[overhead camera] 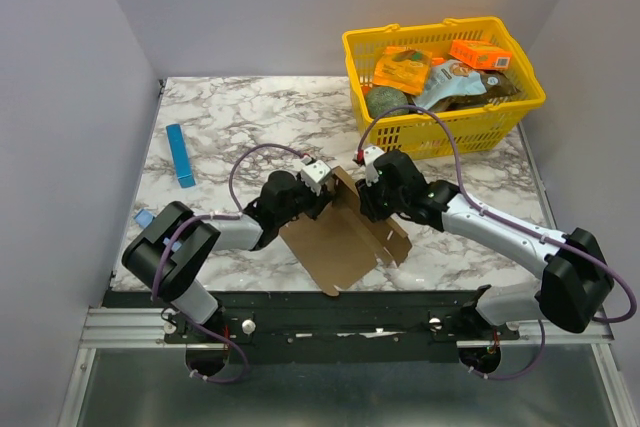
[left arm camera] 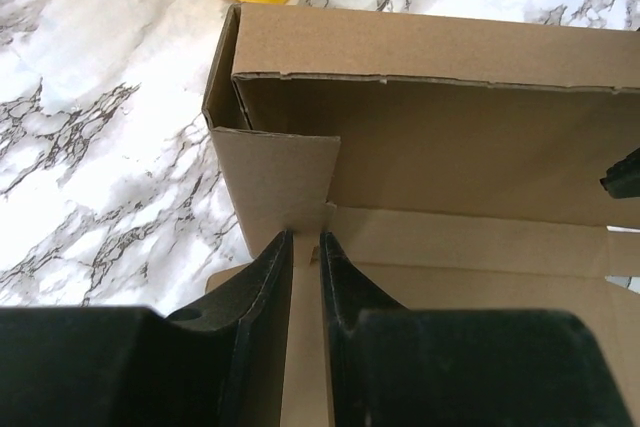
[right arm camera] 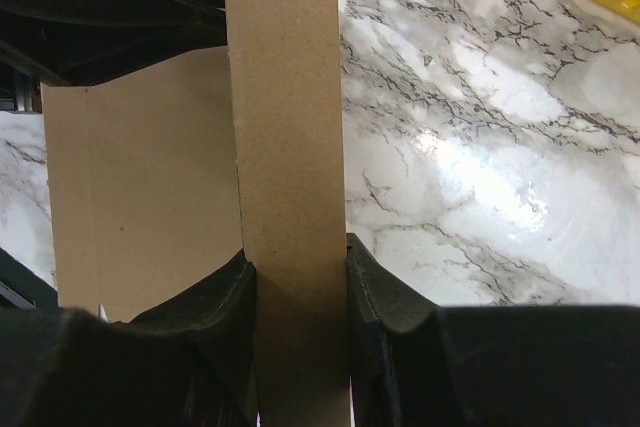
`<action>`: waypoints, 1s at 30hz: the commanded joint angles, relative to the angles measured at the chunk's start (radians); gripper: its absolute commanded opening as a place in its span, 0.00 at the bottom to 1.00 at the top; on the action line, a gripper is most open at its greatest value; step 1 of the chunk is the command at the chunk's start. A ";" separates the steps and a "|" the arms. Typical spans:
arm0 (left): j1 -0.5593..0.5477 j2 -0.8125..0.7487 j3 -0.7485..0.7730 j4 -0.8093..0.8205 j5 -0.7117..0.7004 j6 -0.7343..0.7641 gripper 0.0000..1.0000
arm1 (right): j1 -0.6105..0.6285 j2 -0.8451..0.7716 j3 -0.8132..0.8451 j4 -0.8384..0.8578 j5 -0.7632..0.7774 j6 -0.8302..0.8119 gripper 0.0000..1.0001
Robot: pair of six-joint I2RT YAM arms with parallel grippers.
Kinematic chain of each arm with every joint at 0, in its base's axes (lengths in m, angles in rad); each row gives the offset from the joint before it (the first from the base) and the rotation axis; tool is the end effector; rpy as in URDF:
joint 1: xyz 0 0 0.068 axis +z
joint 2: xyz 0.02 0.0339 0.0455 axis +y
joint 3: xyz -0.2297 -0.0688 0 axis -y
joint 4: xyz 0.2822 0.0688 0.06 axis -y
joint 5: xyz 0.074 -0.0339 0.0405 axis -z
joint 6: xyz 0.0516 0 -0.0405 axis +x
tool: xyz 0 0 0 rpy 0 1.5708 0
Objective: Fold the paper box
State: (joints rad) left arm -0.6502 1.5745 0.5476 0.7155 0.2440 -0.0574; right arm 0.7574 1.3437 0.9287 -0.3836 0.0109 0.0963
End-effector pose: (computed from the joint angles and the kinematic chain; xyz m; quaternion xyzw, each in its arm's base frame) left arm 0.2602 -0.2135 0.0948 0.3028 0.7463 -0.2948 0.5142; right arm 0.2462 0.2320 0.1885 -0.2987 0.8769 0.1513 0.3449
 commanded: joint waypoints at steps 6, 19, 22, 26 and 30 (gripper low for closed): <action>0.047 -0.166 -0.092 0.035 -0.044 -0.079 0.50 | 0.005 0.040 0.047 -0.017 0.089 -0.086 0.18; 0.214 -0.364 -0.181 -0.016 -0.106 -0.168 0.90 | 0.005 0.083 0.059 -0.015 0.213 -0.205 0.18; 0.221 -0.215 -0.085 -0.037 -0.080 -0.121 0.90 | 0.005 0.090 0.067 -0.003 0.212 -0.253 0.18; 0.228 -0.084 0.015 0.027 -0.011 -0.076 0.87 | 0.007 0.098 0.079 0.011 0.199 -0.282 0.18; 0.231 0.033 0.104 0.038 0.099 -0.052 0.81 | 0.007 0.103 0.076 0.020 0.192 -0.296 0.18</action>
State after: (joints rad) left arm -0.4252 1.5135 0.5705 0.7177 0.2226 -0.1608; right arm 0.7586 1.4273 0.9836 -0.3733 0.1787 -0.1497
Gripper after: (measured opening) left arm 0.843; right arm 0.391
